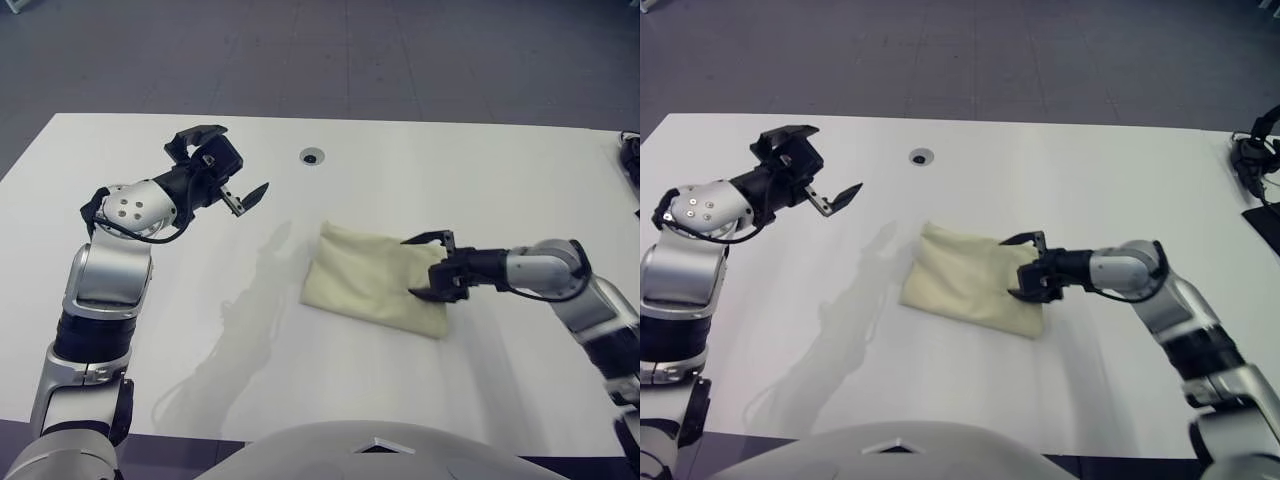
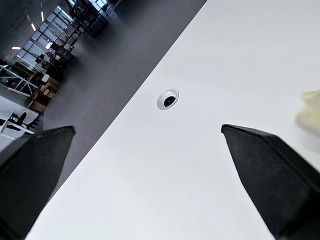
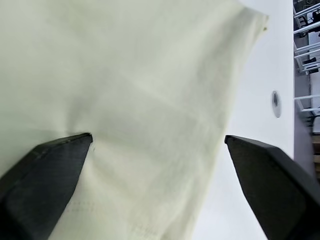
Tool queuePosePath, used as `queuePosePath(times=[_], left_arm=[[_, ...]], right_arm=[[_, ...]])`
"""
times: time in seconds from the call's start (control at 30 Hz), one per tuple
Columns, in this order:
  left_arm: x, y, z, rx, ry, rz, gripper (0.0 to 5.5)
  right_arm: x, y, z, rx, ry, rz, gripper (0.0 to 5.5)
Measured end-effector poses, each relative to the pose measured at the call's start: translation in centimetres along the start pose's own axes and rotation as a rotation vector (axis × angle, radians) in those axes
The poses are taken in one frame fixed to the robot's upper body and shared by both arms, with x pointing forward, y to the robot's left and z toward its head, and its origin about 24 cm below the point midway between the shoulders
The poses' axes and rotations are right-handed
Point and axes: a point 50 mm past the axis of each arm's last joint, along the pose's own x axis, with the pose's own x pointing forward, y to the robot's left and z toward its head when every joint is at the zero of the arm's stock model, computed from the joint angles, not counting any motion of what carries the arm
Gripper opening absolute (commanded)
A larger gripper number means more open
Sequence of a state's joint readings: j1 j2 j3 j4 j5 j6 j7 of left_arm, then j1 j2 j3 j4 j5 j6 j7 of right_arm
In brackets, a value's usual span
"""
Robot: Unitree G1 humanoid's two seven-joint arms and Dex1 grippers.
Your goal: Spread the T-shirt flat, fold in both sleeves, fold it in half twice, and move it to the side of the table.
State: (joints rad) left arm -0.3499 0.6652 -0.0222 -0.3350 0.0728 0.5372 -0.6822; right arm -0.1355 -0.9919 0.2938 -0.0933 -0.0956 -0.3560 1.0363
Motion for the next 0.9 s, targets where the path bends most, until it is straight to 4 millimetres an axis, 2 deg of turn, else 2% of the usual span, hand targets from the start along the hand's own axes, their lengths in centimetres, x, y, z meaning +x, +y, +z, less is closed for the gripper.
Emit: queuePosePath(times=[0.07, 0.1, 0.23, 0.3, 0.37, 0.43, 0.53, 0.63, 0.73, 0.83, 0.9], left_arm=[[-0.7, -0.1, -0.3, -0.015, 0.017, 0.020, 5.40], [-0.9, -0.2, -0.4, -0.025, 0.021, 0.029, 5.40], [-1.4, -0.5, 0.1, -0.064, 0.001, 0.050, 5.40], [-1.3, -0.6, 0.1, -0.091, -0.002, 0.048, 5.40], [-1.3, -0.6, 0.1, -0.107, -0.006, 0.047, 5.40], [-1.1, -0.4, 0.4, -0.122, -0.020, 0.046, 5.40], [-0.8, 0.4, 1.3, -0.156, -0.076, 0.081, 5.40], [-0.5, 2.5, 2.0, -0.210, -0.127, 0.200, 5.40], [-0.6, 4.9, 3.1, -0.276, -0.193, 0.326, 5.40], [-0.6, 6.0, 3.9, -0.316, -0.237, 0.375, 5.40], [-0.5, 5.9, 4.0, -0.328, -0.247, 0.374, 5.40]], right_arm=[[-0.9, 1.3, 1.2, 0.073, -0.016, 0.114, 5.39], [-1.2, 1.0, 1.7, 0.113, -0.032, 0.116, 5.39], [-2.4, -3.1, 4.3, 0.230, -0.156, -0.059, 5.39], [-2.2, -4.1, 5.4, 0.366, -0.254, -0.127, 5.39], [-1.4, -3.4, 6.1, 0.528, -0.335, -0.129, 5.39], [0.1, -1.3, 6.4, 0.746, -0.404, -0.121, 5.39], [1.5, 1.4, 6.8, 0.938, -0.425, -0.134, 5.39], [2.6, 4.0, 6.4, 1.056, -0.378, -0.163, 5.39], [4.1, 5.6, 4.6, 1.112, -0.293, -0.228, 5.39], [5.1, 5.8, 2.4, 1.113, -0.243, -0.383, 5.39], [4.9, 5.6, 0.2, 1.105, -0.159, -0.536, 5.39]])
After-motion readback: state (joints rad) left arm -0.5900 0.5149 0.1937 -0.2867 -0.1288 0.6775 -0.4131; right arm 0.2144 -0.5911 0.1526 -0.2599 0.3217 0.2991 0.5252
